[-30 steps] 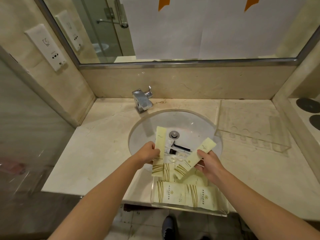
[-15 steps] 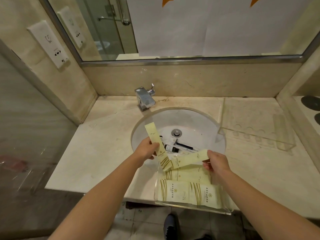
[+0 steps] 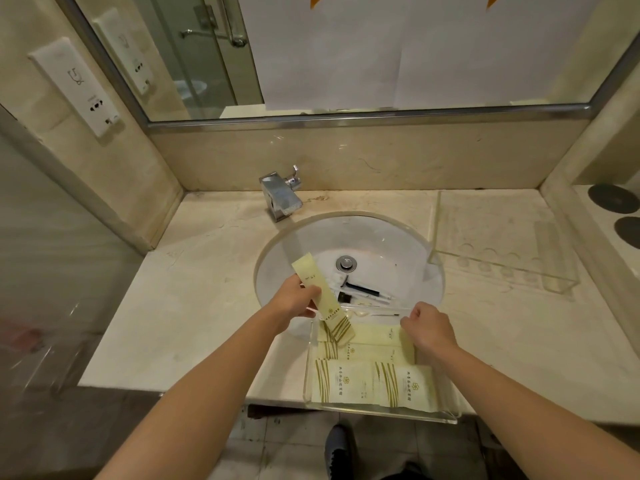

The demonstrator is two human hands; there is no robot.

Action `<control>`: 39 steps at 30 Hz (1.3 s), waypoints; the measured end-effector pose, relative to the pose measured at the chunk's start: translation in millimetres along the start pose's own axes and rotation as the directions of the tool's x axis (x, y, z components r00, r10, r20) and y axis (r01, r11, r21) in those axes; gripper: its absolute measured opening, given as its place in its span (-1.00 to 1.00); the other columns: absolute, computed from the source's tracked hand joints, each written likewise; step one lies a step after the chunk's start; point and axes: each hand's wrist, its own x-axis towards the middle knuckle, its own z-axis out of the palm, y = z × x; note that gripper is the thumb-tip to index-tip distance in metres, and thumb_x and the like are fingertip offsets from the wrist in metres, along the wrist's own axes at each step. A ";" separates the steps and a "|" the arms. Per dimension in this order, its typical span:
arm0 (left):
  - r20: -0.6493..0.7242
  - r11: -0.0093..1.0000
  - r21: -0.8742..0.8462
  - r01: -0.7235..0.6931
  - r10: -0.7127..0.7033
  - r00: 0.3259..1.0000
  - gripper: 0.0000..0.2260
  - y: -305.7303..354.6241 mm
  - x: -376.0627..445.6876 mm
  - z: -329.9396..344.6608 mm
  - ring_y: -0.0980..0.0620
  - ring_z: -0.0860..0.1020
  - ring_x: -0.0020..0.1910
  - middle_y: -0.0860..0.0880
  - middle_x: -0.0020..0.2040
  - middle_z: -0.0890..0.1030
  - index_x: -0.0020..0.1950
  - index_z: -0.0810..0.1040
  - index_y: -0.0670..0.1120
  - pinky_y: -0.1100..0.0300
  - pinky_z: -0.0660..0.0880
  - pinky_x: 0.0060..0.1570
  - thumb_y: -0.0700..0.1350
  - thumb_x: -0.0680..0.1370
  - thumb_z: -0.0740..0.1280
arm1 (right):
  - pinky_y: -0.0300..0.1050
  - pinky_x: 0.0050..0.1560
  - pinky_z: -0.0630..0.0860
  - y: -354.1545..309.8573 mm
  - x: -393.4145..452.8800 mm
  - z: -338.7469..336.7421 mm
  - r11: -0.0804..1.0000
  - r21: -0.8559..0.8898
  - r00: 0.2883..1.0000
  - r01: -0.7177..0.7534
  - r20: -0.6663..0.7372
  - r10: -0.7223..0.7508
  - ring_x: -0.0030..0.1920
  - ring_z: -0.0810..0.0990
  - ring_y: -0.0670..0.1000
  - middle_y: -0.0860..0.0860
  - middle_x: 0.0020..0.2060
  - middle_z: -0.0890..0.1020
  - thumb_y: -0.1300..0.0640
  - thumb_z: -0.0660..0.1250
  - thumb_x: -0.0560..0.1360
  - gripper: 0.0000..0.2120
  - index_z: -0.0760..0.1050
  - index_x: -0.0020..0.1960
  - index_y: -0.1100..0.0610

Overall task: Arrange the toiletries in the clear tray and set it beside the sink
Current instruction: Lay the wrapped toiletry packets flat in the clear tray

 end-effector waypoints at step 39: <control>0.166 0.721 0.640 -0.263 0.204 0.965 -0.82 -16.1 33.2 10.5 0.03 0.55 -0.04 -0.01 -0.06 0.61 0.07 0.61 -0.14 0.21 0.47 -0.01 -0.21 0.55 0.24 | -0.21 -0.18 0.45 16.5 7.0 -13.4 0.910 -0.200 0.907 0.364 0.298 -0.297 -0.23 0.52 -0.06 -0.05 -0.25 0.55 0.34 0.33 0.43 -0.77 0.47 -0.22 0.02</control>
